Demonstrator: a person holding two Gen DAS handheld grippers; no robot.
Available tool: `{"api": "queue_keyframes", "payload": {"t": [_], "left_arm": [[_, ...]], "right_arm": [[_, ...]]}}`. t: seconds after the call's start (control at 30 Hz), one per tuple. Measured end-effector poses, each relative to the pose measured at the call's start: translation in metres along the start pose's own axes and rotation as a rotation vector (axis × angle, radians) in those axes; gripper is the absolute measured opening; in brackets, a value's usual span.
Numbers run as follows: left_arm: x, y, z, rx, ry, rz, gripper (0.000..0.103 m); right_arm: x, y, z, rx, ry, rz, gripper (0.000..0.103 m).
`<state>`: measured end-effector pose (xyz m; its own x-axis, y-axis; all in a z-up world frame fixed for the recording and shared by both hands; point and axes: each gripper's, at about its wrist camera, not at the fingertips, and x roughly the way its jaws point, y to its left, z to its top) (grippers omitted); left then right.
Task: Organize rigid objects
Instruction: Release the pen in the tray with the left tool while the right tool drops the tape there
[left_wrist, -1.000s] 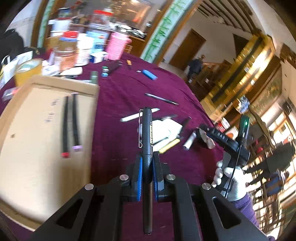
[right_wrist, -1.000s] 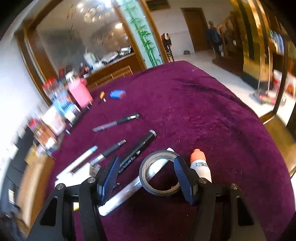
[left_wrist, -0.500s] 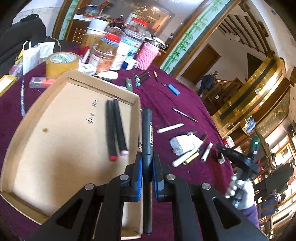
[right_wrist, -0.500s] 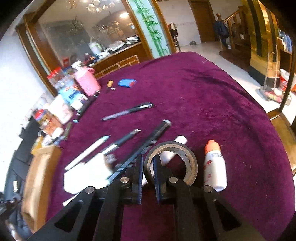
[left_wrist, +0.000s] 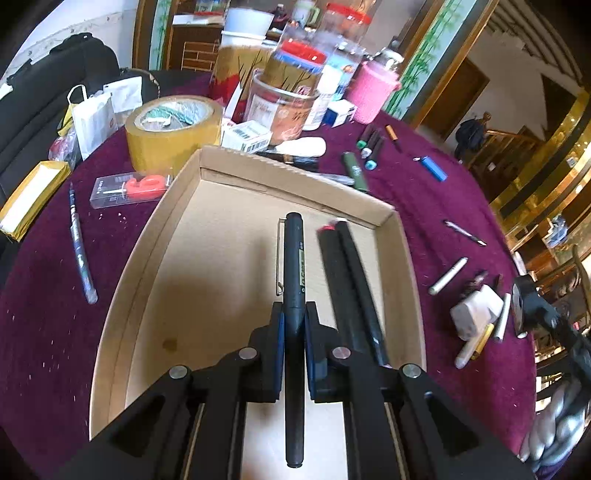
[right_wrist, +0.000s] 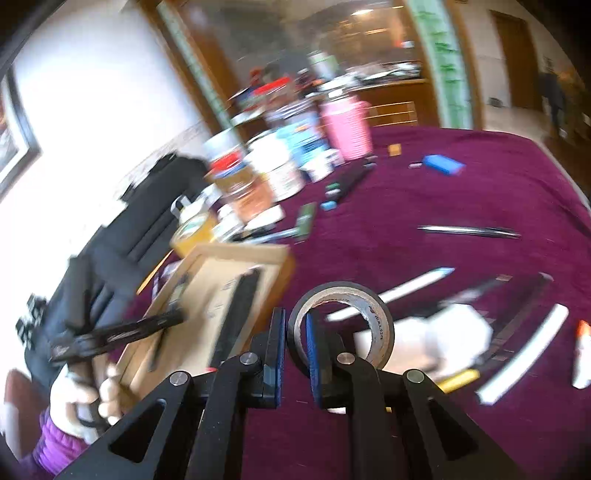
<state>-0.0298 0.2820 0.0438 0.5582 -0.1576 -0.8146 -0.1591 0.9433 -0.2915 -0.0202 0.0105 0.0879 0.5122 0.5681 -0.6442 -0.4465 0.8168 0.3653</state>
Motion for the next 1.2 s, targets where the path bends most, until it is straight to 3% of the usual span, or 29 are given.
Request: {"api": "queue_keyframes", "payload": {"t": [0.2,0.43,0.5,0.53,0.57,0.87,1.03,1.2], "left_arm": [[0.029,0.000,0.022,0.009,0.050,0.008,0.009],[0.049,-0.002,0.027,-0.002,0.087,-0.027,0.011],[0.046,0.002,0.028,-0.030,0.090,-0.070,0.030],[0.044,0.005,0.028,-0.050,0.089,-0.084,0.051],[0.038,0.010,0.028,-0.080,0.081,-0.090,0.060],[-0.032,0.065,0.003,-0.214,-0.064,-0.156,0.062],[-0.058,0.087,-0.016,-0.251,-0.115,-0.172,0.063],[-0.071,0.097,-0.023,-0.257,-0.138,-0.169,0.064]], "right_arm": [[0.050,0.058,0.005,-0.087,0.074,0.081,0.012],[0.073,0.080,0.018,-0.107,0.094,0.103,0.013],[0.079,0.082,0.023,-0.106,0.102,0.097,0.013],[0.083,0.083,0.025,-0.104,0.110,0.096,0.013],[0.085,0.084,0.025,-0.103,0.115,0.097,0.013],[0.134,0.121,0.038,-0.137,0.177,0.120,0.013],[0.170,0.136,0.041,-0.086,0.238,0.175,0.013],[0.199,0.143,0.034,-0.067,0.281,0.155,0.013]]}}
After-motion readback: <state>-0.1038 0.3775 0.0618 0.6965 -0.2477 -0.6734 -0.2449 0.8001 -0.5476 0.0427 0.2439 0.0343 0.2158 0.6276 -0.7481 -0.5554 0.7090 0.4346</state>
